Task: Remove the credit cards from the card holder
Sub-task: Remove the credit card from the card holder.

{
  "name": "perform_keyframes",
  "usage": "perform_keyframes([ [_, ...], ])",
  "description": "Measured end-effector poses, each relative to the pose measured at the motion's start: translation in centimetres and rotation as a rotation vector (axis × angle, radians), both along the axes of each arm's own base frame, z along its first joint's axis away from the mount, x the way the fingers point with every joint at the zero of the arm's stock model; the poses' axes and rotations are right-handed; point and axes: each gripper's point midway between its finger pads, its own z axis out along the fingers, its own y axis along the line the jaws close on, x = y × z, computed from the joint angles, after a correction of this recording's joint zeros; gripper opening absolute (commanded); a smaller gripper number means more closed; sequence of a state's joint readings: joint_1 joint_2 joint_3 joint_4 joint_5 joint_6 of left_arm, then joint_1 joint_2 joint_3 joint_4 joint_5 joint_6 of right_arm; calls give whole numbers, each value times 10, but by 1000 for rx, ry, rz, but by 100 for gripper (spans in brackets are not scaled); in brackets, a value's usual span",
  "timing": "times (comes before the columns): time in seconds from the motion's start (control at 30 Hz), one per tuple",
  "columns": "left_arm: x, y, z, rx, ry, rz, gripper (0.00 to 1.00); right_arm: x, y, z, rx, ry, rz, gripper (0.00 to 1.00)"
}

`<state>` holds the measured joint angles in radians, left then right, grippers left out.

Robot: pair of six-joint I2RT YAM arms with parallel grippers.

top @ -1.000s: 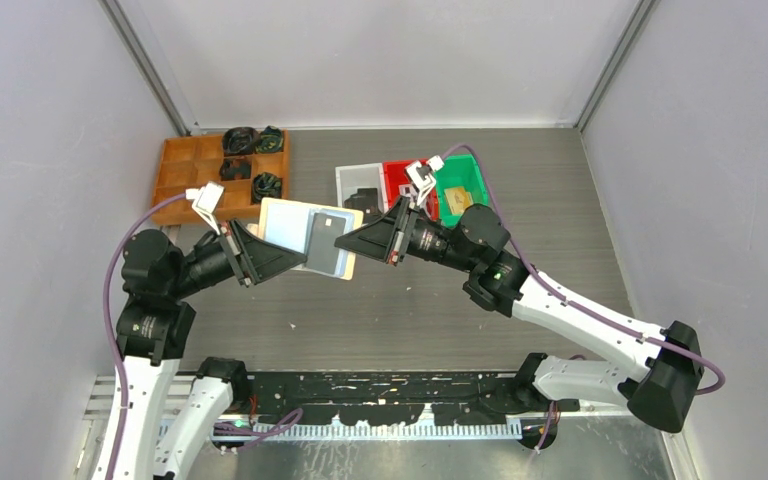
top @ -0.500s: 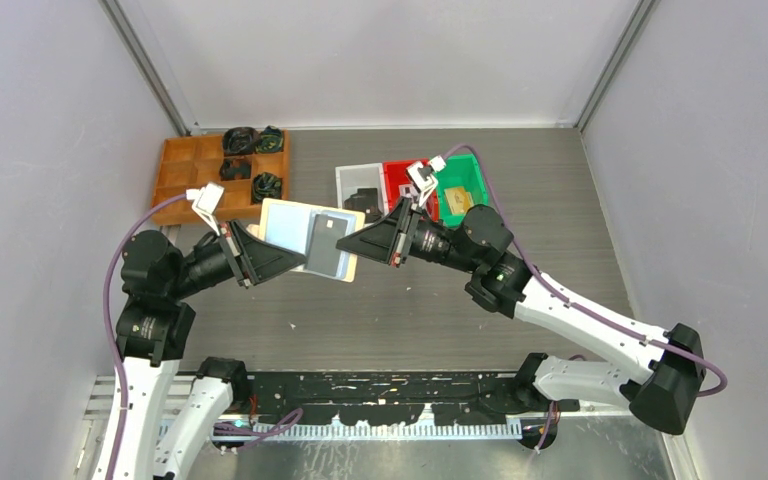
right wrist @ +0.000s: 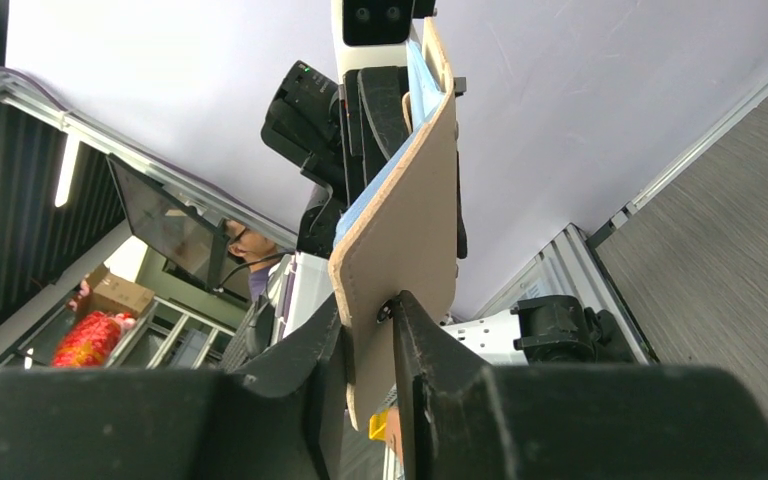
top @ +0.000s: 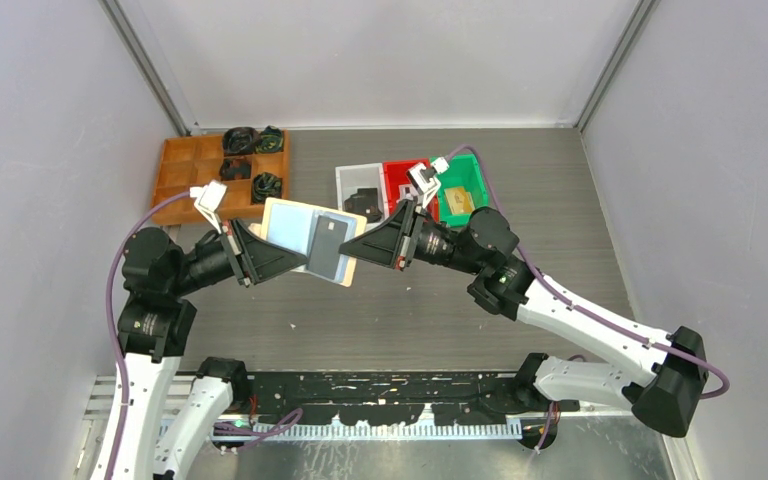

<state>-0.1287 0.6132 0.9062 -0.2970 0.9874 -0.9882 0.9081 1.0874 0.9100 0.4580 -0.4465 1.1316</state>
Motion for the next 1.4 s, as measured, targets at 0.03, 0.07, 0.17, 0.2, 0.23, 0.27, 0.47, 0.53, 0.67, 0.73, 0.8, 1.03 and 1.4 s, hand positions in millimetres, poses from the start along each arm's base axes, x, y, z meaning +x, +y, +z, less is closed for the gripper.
perform_keyframes([
  [0.03, 0, 0, 0, 0, -1, -1, 0, 0, 0, 0, 1, -1, 0, 24],
  [0.07, 0, 0, 1, -1, -3, -2, 0, -1, -1, 0, 1, -1, 0, 24],
  [0.17, 0, 0, 1, -2, -7, -5, 0, -1, -1, 0, 2, -2, 0, 22],
  [0.2, 0, 0, 1, -2, -7, -6, 0, -1, -1, 0, 2, -2, 0, 23],
  [0.23, 0, -1, 1, -1, -7, -8, 0, -1, -1, 0, 2, -2, 0, 27],
  [0.27, 0, -1, 1, -2, -7, -8, 0, -1, -1, 0, 2, -2, 0, 29],
  [0.47, 2, -1, 0, -1, -2, -9, 0, -2, -1, 0, 3, -2, 4, 31],
  [0.53, 2, -1, 0, -1, -1, -9, 0, -2, -1, 0, 3, -2, 6, 31],
  [0.67, 2, -1, 0, -1, -2, -9, 0, -3, -2, 1, 5, -5, 9, 27],
  [0.73, 2, -1, 0, -1, -2, -9, 0, -4, -3, 0, 5, -5, 10, 23],
  [0.8, 2, -1, 0, -1, -1, -10, 0, -4, -3, 0, 4, -4, 11, 22],
  [1.03, 1, -1, 1, -1, -2, -16, 0, -4, -3, 0, 8, -7, 11, 20],
  [1.4, 2, -1, 1, 0, -1, -17, 0, -10, -5, 2, 22, -18, 32, 26],
])
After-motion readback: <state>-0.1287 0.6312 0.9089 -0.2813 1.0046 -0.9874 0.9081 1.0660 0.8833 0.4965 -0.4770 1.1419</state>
